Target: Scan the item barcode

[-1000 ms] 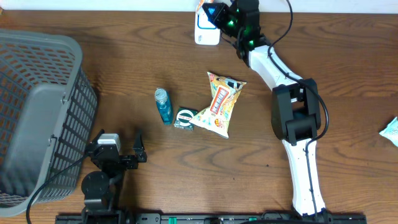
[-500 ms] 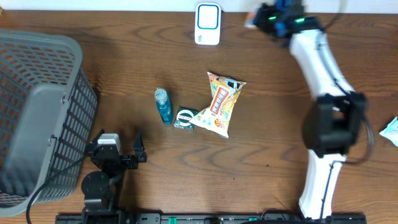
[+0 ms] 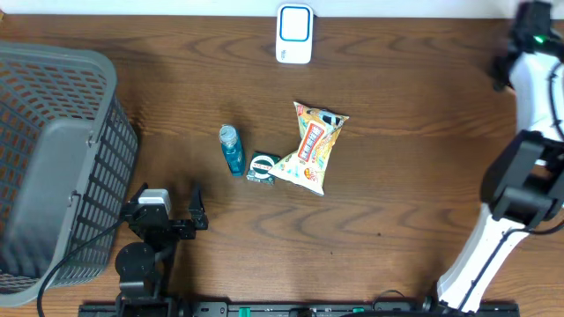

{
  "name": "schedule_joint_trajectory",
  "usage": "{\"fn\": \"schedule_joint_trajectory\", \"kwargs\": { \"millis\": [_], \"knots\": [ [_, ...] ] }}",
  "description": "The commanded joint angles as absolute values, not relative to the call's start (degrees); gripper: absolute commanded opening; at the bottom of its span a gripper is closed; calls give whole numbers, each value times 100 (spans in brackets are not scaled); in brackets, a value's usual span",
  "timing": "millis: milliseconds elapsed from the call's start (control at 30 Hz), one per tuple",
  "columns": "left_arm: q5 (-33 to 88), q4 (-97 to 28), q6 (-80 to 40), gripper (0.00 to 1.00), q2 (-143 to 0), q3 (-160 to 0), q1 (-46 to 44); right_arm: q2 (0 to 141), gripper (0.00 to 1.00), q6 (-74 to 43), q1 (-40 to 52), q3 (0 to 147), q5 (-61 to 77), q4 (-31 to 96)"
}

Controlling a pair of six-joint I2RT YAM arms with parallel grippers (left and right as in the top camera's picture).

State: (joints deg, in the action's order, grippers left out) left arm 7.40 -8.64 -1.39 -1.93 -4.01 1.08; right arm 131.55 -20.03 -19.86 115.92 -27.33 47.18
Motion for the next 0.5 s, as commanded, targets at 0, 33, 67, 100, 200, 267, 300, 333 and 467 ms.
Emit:
{"fn": "schedule_joint_trajectory", "kwargs": {
  "millis": [0,33,67,100,200,267,300,333,467],
  "knots": [
    [814,-1015,-64,100,-174,-311,137,13382,1,-1619,-2469,11542,-3262,4772],
    [814,-1015,-64,100,-174,-311,137,13404,1,-1623,-2591,11542,-3221,4845],
    [814,-1015,-64,100,-174,-311,139,13406,1,-1623,-2687,11542,-3127,4919],
    [814,-1015,-64,100,-174,-311,137,13404,2,-1623,-2755,11542,-2995,4976],
    [814,-1015,-64,100,-174,-311,137,13336,65,-1627,-2788,11544,-2770,5113],
    [814,-1015,-64,100,-174,-311,137,13292,99,-1678,-2714,11544,-2729,5162],
    [814,-1015,-64,100,-174,-311,137,13260,99,-1782,-2646,11544,-2727,5201],
    [814,-1015,-64,100,-174,-311,137,13225,99,-1900,-2561,11544,-2727,5234],
    [814,-1015,-64,100,-174,-311,137,12980,99,-2340,-2040,11544,-2534,5352]
  ]
}}
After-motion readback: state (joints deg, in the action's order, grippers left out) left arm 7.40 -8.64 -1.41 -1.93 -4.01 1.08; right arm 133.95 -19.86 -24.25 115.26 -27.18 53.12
